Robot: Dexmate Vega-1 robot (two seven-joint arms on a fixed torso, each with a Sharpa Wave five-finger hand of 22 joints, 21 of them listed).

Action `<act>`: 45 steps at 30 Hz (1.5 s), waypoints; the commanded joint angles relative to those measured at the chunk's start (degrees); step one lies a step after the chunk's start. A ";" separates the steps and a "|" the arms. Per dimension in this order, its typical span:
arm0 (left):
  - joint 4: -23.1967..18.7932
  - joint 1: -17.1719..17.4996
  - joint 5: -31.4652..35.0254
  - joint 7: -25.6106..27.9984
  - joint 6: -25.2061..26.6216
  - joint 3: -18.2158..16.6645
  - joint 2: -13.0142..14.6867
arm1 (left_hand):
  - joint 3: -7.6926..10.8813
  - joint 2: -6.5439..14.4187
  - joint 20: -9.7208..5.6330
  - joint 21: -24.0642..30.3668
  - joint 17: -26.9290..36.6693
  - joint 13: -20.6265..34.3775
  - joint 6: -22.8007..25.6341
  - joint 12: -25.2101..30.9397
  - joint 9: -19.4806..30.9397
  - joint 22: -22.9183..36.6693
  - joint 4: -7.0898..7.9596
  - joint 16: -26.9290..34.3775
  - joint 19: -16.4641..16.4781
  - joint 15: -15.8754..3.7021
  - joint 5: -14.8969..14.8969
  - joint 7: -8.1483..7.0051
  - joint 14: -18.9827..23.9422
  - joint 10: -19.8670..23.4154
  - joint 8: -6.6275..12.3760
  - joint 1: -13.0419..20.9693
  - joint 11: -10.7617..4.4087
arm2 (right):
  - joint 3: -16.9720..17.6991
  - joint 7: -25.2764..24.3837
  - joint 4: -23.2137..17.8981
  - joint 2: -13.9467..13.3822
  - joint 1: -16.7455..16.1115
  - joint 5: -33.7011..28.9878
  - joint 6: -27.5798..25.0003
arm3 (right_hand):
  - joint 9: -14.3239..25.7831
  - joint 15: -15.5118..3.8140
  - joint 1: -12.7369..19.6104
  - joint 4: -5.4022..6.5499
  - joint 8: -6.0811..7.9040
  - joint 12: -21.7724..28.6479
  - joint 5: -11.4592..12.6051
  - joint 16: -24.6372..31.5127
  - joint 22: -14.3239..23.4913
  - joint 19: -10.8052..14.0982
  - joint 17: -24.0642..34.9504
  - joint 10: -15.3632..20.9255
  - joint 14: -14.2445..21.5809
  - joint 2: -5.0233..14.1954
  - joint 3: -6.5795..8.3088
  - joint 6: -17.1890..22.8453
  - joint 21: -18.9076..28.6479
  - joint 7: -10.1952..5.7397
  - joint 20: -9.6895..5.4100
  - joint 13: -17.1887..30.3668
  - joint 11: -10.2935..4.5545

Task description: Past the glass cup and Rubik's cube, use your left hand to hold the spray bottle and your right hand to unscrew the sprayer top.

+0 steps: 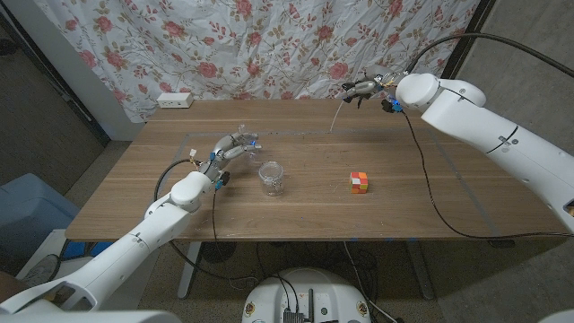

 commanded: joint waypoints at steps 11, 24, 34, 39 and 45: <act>3.44 -0.73 -0.39 -1.65 0.47 1.47 -0.47 | -0.13 7.61 0.94 -0.46 -0.46 -0.75 0.22 -0.62 -0.06 0.10 0.15 -0.75 -1.82 -8.06 -0.14 -0.92 -1.86 -1.41 -1.29 -7.79 -0.47 | 0.54 -1.78 3.39 1.63 -1.33 1.02 1.08 | 0.12 -0.41 -0.58 0.01 0.42 0.20 0.48 0.36 0.18 0.49 0.19 0.54 0.29 -0.02 -0.26 2.49 0.26 -2.05 -0.38 0.12 -0.44; 4.70 -1.29 0.06 -2.60 0.20 2.43 -0.57 | -0.44 6.68 2.11 -0.69 -1.51 -1.86 -0.26 -0.76 -0.24 0.01 -0.11 -1.49 -4.04 -8.26 -0.17 -1.72 -3.93 -2.53 -3.03 -7.61 -1.29 | 1.40 -3.01 3.54 1.46 -2.52 1.87 1.61 | 0.08 -0.64 -0.61 -0.06 0.42 0.19 0.50 0.44 0.19 0.55 0.27 0.61 0.36 -0.02 -0.33 2.62 0.30 -2.14 -0.60 0.13 -0.49; 4.53 -1.67 0.99 -2.44 0.89 3.01 -0.30 | -0.58 6.37 2.19 -0.62 -1.99 -2.44 -0.30 -0.81 -0.33 -0.03 -0.09 -1.68 -4.63 -7.92 -0.16 -2.19 -4.74 -3.00 -3.85 -7.54 -1.57 | 2.47 -3.84 3.07 0.93 -3.89 2.95 1.97 | 0.11 -0.81 -0.65 -0.07 0.34 0.19 0.50 0.42 0.19 0.50 0.33 0.69 0.26 0.00 -0.38 2.42 0.29 -2.31 -0.64 0.15 -0.33; 4.42 -1.73 0.97 -2.51 1.54 3.18 -0.22 | -0.65 6.20 2.20 -0.52 -2.26 -2.85 -0.59 -0.97 -0.41 -0.05 -0.08 -1.78 -4.83 -7.57 -0.14 -2.15 -5.32 -3.70 -4.54 -7.46 -1.69 | 3.25 -4.42 2.89 0.67 -4.78 3.68 2.41 | 0.12 -0.74 -0.67 -0.07 0.37 0.19 0.51 0.42 0.20 0.50 0.34 0.70 0.25 0.02 -0.40 2.49 0.30 -2.31 -0.59 0.16 -0.48; 3.95 -1.65 0.93 -2.81 2.55 3.38 0.24 | -0.76 5.99 2.28 -0.35 -2.60 -3.62 -1.82 -1.11 -0.52 -0.07 -0.06 -1.92 -5.03 -7.16 -0.07 -3.03 -6.49 -4.71 -6.13 -7.29 -1.93 | 3.61 -4.89 2.41 0.55 -5.34 4.23 2.17 | 0.13 -0.77 -0.71 -0.06 0.39 0.17 0.51 0.46 0.20 0.47 0.37 0.69 0.32 0.06 -0.42 2.55 0.29 -2.25 -0.59 0.17 -0.52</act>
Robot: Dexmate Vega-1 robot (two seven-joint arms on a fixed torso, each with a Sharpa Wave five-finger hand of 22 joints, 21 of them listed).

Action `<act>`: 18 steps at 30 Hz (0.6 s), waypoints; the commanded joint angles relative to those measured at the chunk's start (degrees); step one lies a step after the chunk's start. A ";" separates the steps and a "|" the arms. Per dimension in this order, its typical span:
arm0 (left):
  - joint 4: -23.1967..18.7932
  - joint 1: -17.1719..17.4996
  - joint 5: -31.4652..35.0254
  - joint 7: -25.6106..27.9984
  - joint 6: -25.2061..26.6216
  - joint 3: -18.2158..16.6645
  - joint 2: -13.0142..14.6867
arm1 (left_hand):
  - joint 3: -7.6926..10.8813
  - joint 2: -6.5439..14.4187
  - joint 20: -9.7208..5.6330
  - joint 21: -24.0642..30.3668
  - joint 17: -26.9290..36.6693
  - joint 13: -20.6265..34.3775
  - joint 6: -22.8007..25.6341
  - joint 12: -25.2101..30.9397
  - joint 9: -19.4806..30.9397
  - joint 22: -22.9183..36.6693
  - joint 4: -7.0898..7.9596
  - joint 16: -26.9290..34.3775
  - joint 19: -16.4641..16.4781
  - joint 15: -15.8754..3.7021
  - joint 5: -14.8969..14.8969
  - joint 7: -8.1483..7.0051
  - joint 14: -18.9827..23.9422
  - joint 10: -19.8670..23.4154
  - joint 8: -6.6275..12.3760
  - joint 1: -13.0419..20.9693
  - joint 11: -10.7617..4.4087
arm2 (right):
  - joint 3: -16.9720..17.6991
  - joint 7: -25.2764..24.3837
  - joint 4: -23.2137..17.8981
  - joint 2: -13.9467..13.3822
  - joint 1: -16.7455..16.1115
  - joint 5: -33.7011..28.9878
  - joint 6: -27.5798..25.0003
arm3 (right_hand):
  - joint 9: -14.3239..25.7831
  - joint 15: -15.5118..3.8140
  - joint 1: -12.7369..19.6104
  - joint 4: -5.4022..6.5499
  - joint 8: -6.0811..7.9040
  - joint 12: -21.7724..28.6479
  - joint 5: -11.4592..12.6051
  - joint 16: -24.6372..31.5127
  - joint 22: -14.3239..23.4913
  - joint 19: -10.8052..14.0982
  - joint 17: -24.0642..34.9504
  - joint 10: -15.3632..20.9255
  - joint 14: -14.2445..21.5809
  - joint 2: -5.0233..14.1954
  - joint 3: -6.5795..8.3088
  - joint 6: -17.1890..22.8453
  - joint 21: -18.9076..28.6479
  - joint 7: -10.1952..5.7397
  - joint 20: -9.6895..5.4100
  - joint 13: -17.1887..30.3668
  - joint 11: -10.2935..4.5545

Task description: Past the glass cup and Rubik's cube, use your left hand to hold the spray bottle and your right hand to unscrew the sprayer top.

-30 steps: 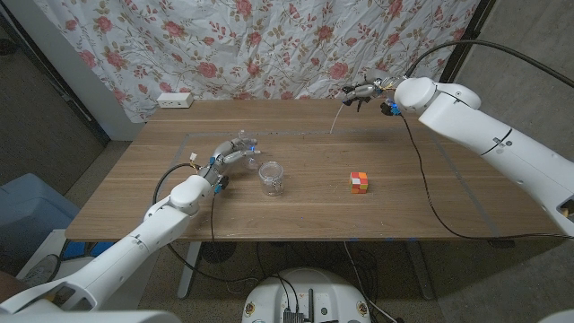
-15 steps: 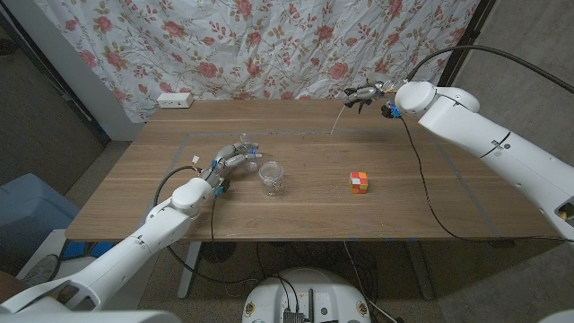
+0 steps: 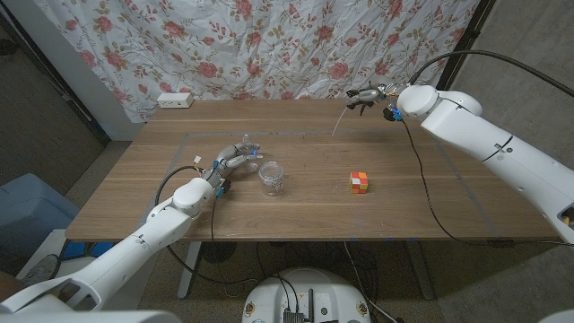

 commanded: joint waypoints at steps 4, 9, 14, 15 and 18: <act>-0.14 -0.33 0.28 -1.72 1.33 0.81 0.91 | -0.42 4.66 0.33 0.20 -0.56 -1.30 -1.48 -0.58 -0.07 0.09 -0.16 -0.62 -0.61 -6.93 0.05 -1.12 -3.08 -3.32 -2.66 -5.00 0.18 | 1.02 -0.88 -0.50 -0.68 -1.45 1.37 0.93 | 0.18 -0.25 -0.50 0.19 0.31 0.18 0.42 0.30 0.21 0.20 0.13 0.46 0.49 -0.14 -0.20 2.68 0.32 -2.27 -0.32 0.19 -0.24; -0.18 -0.55 0.13 -2.61 1.44 0.96 1.24 | -0.73 3.72 0.63 0.18 -0.97 -3.29 -3.42 -0.85 -0.16 0.00 0.00 -0.80 -1.64 -6.19 0.19 -2.31 -6.43 -7.04 -5.85 -4.55 0.60 | 1.11 -1.02 -0.50 -0.76 -1.53 1.55 1.03 | 0.18 -0.31 -0.51 0.19 0.27 0.19 0.42 0.27 0.21 0.19 0.15 0.51 0.37 -0.11 -0.21 2.61 0.32 -2.20 -0.32 0.19 -0.32; -0.47 -0.70 0.19 -3.30 1.59 1.02 1.80 | -1.08 2.89 0.57 0.10 -1.16 -4.95 -3.96 -0.99 -0.25 -0.07 0.07 -0.94 -2.41 -5.65 0.22 -3.17 -8.83 -9.62 -7.85 -4.44 0.62 | 1.19 -1.17 -0.49 -0.69 -1.54 1.79 0.79 | 0.17 -0.28 -0.52 0.17 0.30 0.21 0.43 0.33 0.21 0.20 0.19 0.61 0.49 -0.10 -0.23 2.72 0.33 -2.14 -0.32 0.20 -0.33; -0.52 -0.71 0.16 -3.40 1.62 1.01 1.88 | -1.17 2.69 0.70 0.06 -1.20 -5.37 -4.40 -0.95 -0.28 -0.08 0.09 -0.94 -2.61 -5.39 0.23 -3.30 -9.29 -10.07 -8.47 -4.45 0.72 | 1.19 -1.18 -0.47 -0.70 -1.55 1.83 0.81 | 0.16 -0.34 -0.53 0.17 0.30 0.24 0.43 0.34 0.21 0.18 0.20 0.68 0.49 -0.09 -0.24 2.73 0.32 -2.11 -0.39 0.20 -0.28; -0.61 -0.73 0.15 -3.75 1.43 0.96 2.15 | -1.40 2.17 0.48 0.07 -1.26 -6.45 -4.64 -0.87 -0.35 -0.13 0.12 -0.94 -2.83 -5.52 0.27 -4.04 -10.40 -11.22 -9.69 -4.44 0.27 | 1.27 -1.16 -0.27 -0.72 -1.66 2.01 1.11 | 0.23 -0.37 -0.53 0.16 0.33 0.22 0.43 0.36 0.21 0.15 0.21 0.66 0.54 -0.09 -0.25 2.73 0.31 -2.18 -0.40 0.21 -0.28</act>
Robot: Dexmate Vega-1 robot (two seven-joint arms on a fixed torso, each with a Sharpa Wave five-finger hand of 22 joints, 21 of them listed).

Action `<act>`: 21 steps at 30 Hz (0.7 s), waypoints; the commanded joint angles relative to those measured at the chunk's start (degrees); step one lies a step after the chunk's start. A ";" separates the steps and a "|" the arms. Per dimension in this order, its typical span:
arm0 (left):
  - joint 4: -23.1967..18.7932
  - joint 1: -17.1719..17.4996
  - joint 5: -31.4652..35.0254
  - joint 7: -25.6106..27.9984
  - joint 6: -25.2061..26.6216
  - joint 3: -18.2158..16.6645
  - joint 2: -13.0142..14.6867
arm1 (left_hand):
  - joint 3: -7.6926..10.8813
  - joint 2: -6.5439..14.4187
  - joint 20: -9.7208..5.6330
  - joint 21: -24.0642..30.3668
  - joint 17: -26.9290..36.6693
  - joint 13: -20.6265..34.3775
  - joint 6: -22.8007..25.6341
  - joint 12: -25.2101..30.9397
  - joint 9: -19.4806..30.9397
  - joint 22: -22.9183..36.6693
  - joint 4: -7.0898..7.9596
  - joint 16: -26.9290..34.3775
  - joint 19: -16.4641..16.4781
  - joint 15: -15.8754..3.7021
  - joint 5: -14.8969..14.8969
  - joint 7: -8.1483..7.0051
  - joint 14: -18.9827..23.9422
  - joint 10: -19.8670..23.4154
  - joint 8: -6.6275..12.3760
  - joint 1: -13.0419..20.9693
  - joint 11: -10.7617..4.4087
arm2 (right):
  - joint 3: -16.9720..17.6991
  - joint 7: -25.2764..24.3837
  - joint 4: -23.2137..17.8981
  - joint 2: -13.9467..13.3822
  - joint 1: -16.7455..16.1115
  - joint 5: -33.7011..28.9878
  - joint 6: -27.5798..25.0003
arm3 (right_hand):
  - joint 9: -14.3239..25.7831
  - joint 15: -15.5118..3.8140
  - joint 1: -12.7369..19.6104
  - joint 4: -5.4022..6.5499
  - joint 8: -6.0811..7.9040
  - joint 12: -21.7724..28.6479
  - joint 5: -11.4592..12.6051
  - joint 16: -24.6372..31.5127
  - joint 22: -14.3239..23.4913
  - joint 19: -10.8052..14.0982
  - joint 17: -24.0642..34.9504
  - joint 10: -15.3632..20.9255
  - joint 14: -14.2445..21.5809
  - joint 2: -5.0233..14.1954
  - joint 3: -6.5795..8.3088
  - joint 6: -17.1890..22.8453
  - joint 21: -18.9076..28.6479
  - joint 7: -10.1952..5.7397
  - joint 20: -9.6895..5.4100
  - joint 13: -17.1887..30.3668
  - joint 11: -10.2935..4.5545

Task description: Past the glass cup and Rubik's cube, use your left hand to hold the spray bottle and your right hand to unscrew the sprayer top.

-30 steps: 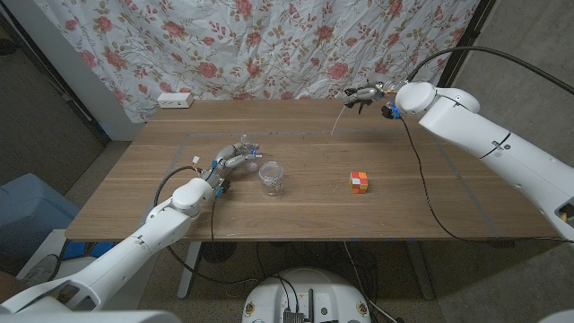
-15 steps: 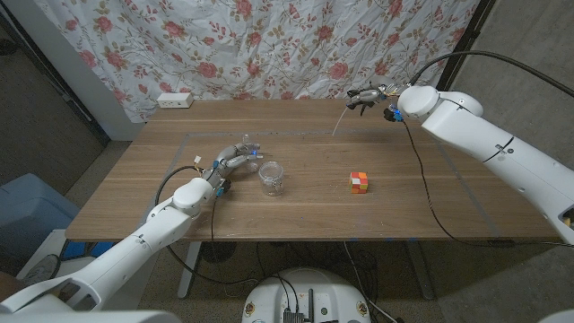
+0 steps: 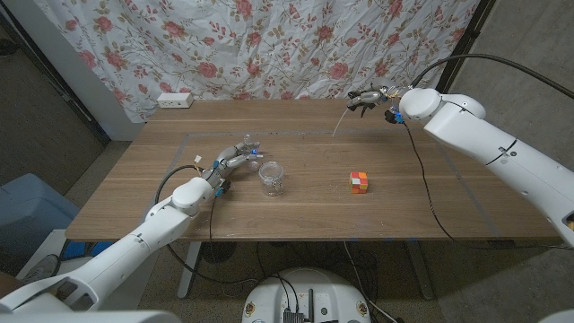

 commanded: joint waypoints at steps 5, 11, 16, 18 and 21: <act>-0.91 -0.24 -0.07 -1.76 0.88 0.17 1.44 | -0.70 -1.14 -0.05 0.05 -0.08 -1.88 -0.43 -0.10 -0.12 0.18 0.00 -0.19 -1.09 -6.03 0.31 -0.92 -2.49 -2.35 -2.23 -0.46 -0.11 | 0.44 -0.34 0.42 -0.12 -0.49 0.96 0.61 | 0.21 -0.20 -0.54 0.14 0.35 0.20 0.23 0.39 0.22 0.16 0.26 0.55 0.34 -0.05 -0.26 2.85 0.32 -2.18 -0.36 0.22 -0.07; -0.97 -0.46 -0.13 -2.53 1.29 0.37 1.77 | -0.96 -2.08 -0.32 0.02 -0.13 -3.66 -2.05 -0.12 -0.16 0.11 -0.02 -0.22 -1.59 -5.74 0.46 -1.10 -4.70 -4.81 -4.69 -0.20 0.52 | 0.54 -0.42 0.64 -0.20 -0.57 1.15 0.98 | 0.18 -0.20 -0.53 0.12 0.34 0.20 0.24 0.41 0.22 0.17 0.29 0.58 0.36 -0.03 -0.28 2.87 0.33 -2.21 -0.32 0.22 -0.03; -1.07 -0.42 -0.34 -2.73 1.52 0.32 1.91 | -0.99 -2.77 -0.43 0.03 -0.15 -5.70 -4.80 -0.01 -0.22 0.07 0.01 -0.11 -2.10 -5.32 0.67 -1.45 -7.05 -7.02 -7.85 0.42 1.17 | 0.67 -0.55 0.77 -0.24 -0.74 1.29 1.31 | 0.17 -0.20 -0.53 0.11 0.38 0.22 0.24 0.44 0.22 0.13 0.30 0.66 0.41 -0.03 -0.29 2.98 0.32 -2.26 -0.32 0.23 -0.08; -1.03 -0.30 -0.49 -2.79 1.33 0.22 1.95 | -1.00 -2.91 -0.40 -0.05 -0.16 -6.34 -5.42 -0.03 -0.23 0.06 0.05 -0.20 -2.47 -5.09 0.70 -1.62 -7.97 -7.86 -8.77 0.58 1.27 | 0.71 -0.63 0.79 -0.21 -0.79 1.36 1.26 | 0.18 -0.20 -0.52 0.10 0.37 0.23 0.25 0.45 0.22 0.13 0.32 0.69 0.41 -0.01 -0.29 2.96 0.32 -2.27 -0.31 0.23 -0.13; -1.22 -0.02 -0.63 -2.47 1.32 0.01 2.02 | -1.00 -3.03 -0.71 -0.09 -0.16 -7.13 -6.44 -0.08 -0.24 0.05 0.12 -0.19 -2.89 -4.92 0.71 -1.76 -8.97 -9.01 -10.01 0.76 1.19 | 0.78 -0.74 0.81 -0.25 -0.89 1.40 1.34 | 0.19 -0.25 -0.52 0.10 0.41 0.20 0.25 0.44 0.22 0.16 0.33 0.66 0.38 0.00 -0.29 3.04 0.33 -2.30 -0.31 0.23 -0.15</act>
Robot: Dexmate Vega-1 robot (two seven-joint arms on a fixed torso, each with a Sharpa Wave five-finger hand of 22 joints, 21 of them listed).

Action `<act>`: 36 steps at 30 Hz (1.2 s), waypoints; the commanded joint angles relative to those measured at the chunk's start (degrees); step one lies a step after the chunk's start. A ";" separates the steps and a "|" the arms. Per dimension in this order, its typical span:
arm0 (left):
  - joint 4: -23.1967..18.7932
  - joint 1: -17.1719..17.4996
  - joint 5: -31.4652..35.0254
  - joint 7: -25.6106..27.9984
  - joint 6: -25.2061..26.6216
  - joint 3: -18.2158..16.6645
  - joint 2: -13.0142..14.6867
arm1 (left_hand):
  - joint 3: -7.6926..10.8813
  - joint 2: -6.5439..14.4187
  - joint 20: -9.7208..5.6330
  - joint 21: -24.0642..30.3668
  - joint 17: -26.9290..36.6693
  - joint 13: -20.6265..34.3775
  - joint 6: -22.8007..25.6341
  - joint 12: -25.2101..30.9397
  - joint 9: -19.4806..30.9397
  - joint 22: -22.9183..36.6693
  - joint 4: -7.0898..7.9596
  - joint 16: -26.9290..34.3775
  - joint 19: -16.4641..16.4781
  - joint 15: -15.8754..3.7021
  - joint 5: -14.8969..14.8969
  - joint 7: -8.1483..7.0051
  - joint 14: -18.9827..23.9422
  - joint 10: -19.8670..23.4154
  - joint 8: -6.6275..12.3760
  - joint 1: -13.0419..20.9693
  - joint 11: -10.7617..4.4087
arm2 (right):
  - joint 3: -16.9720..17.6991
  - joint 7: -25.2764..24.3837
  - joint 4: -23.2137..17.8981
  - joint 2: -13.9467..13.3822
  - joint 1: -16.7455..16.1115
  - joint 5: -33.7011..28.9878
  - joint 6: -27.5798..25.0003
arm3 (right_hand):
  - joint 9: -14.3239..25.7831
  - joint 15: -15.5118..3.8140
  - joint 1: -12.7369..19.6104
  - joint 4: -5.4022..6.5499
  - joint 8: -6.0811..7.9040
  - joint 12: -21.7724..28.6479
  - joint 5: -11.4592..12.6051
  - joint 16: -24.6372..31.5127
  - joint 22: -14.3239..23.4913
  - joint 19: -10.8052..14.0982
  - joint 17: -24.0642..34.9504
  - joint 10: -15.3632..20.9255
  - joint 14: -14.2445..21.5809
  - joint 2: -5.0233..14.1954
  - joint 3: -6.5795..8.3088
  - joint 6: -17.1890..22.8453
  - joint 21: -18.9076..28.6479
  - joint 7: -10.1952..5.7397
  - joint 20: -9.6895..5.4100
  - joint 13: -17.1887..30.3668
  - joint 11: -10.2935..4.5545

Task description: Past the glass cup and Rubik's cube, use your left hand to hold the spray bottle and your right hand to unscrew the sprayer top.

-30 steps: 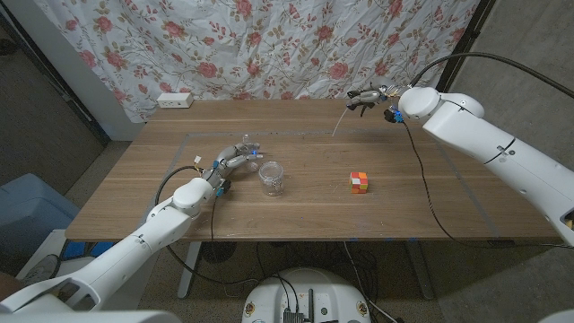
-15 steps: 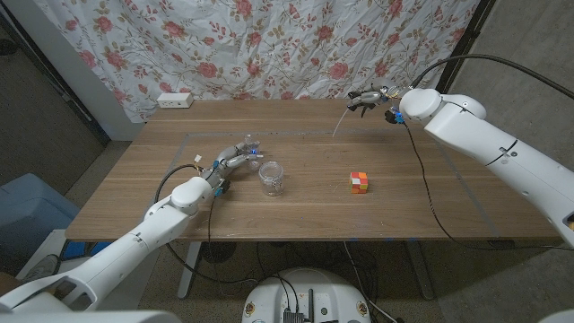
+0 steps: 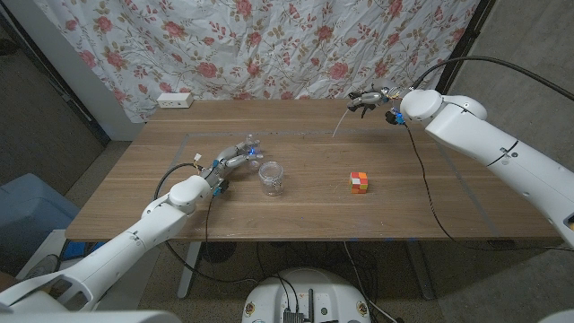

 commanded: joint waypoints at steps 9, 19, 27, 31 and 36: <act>-0.63 0.77 -0.91 -0.17 -0.07 -0.69 0.86 | -0.44 -1.53 -0.69 0.02 0.12 -2.51 -4.68 -0.23 0.04 0.03 0.17 -0.14 -1.72 -4.60 0.18 0.51 -4.40 -4.75 -4.72 0.45 0.76 | 0.43 -0.63 0.17 -0.16 -0.50 0.61 0.36 | 0.21 -0.07 -0.54 -0.07 0.46 0.18 0.29 0.45 0.22 0.20 0.29 0.45 0.15 0.01 -0.17 2.92 0.35 -2.43 -0.32 0.24 0.06; -0.46 0.72 -1.35 -0.85 -0.93 -1.22 1.29 | -0.93 -2.61 -2.36 -0.53 0.16 -3.56 -7.26 -0.40 0.06 -0.07 0.38 -0.10 -5.16 -3.41 -0.42 1.25 -7.99 -9.32 -7.11 0.39 1.82 | 0.42 -0.70 0.43 -0.01 -0.47 0.80 0.51 | 0.20 -0.08 -0.54 -0.07 0.39 0.16 0.30 0.48 0.22 0.11 0.33 0.47 0.17 0.06 -0.18 2.78 0.32 -2.45 -0.36 0.25 0.09; -0.03 0.31 -3.27 -3.53 -1.46 -1.63 1.53 | -1.99 -3.53 -3.75 -0.61 0.15 -3.89 -11.49 -0.46 0.01 -0.12 0.98 -0.04 -8.76 -2.23 -1.03 3.04 -10.88 -12.85 -8.68 -1.50 2.38 | 0.48 -0.95 0.41 -0.01 -0.60 0.85 0.57 | 0.21 -0.05 -0.58 -0.04 0.40 0.14 0.31 0.50 0.22 0.05 0.39 0.47 0.17 0.12 -0.20 2.83 0.31 -2.44 -0.30 0.26 -0.09; 0.71 -0.12 -4.81 -5.53 -2.17 -1.87 1.26 | -2.34 -3.35 -3.98 -0.72 0.15 -3.97 -13.25 -0.58 -0.03 -0.13 1.48 -0.17 -10.89 -1.74 -1.14 4.00 -12.73 -14.81 -8.99 -2.98 2.84 | 0.50 -1.08 0.31 0.08 -0.64 0.90 0.47 | 0.26 -0.19 -0.57 -0.06 0.41 0.11 0.32 0.50 0.22 0.05 0.40 0.40 0.15 0.12 -0.22 2.79 0.31 -2.49 -0.34 0.26 0.02; 0.98 -0.68 -5.84 -7.79 -2.55 -1.83 1.42 | -2.71 -3.48 -4.53 -0.87 0.15 -4.07 -15.41 -0.73 -0.03 -0.14 1.64 -0.26 -14.07 -0.69 -1.23 5.36 -15.45 -17.86 -9.02 -4.42 3.69 | 0.33 -1.19 0.18 0.11 -0.54 0.76 0.41 | 0.25 -0.10 -0.57 -0.06 0.41 0.11 0.32 0.51 0.22 0.04 0.42 0.42 0.15 0.12 -0.23 2.80 0.31 -2.54 -0.34 0.27 0.06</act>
